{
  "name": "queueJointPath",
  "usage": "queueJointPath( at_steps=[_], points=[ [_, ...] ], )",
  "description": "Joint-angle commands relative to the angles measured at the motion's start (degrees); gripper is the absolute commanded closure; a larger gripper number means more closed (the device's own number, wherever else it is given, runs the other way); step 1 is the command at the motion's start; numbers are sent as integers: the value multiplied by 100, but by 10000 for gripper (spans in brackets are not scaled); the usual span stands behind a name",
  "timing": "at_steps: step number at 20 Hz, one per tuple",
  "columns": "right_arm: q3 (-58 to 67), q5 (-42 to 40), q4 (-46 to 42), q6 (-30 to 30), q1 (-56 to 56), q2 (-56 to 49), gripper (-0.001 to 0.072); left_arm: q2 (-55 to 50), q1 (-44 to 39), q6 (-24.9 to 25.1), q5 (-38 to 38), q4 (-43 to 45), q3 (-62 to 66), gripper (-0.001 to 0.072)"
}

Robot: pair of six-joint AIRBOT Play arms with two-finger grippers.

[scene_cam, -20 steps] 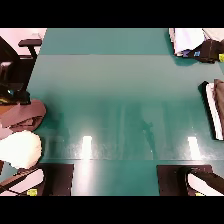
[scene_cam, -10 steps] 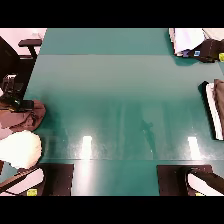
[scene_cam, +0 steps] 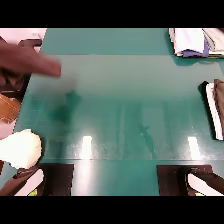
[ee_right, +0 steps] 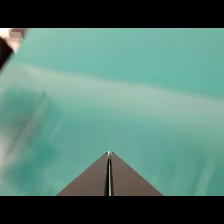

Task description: Fold the shirts.

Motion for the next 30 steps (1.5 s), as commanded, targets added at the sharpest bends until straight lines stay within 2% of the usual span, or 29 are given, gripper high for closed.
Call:
queueJointPath(
  at_steps=[1, 5, 9, 11, 12, 13, 14, 17, 20, 24, 27, 30],
  points=[
    [498, -190, 31, 2, 4, -7, 690, 157, -1003, 243, -245, -450, 1147, 685],
    [531, -195, 39, 2, 4, -9, 689, -280, -2920, 238, -278, -52, 1143, 685],
    [531, -175, 44, 2, 4, -7, 689, -1622, -4623, 223, -1084, 219, 1141, 682],
    [531, -129, 42, 2, 4, -7, 689, -2389, -5270, 236, -1165, 125, 1132, 677],
    [531, -122, 42, 2, 4, -7, 689, -2745, -5504, 243, -1062, -33, 1132, 436],
    [531, -122, 39, 2, 4, -7, 689, -3021, -5639, 240, -872, -221, 1132, 152],
    [531, -122, 39, 2, 4, -7, 689, -3222, -5685, 243, -682, -323, 1134, 177],
    [531, -120, 37, 2, 4, -9, 689, -3220, -5241, 205, -627, 116, 1143, 176],
    [531, -90, 37, 2, 4, -11, 689, -3106, -3851, -98, -861, 76, 1115, 175],
    [531, -72, 37, 2, 4, -13, 690, -3106, -2144, -205, -868, -1237, 68, 176],
    [531, -72, 39, 2, 4, -15, 689, -3108, -1598, 79, -625, -1591, -1237, 176],
    [531, -72, 39, 2, 4, -17, 689, -3110, -1497, 243, -76, -1674, -2341, 176]
  ],
)
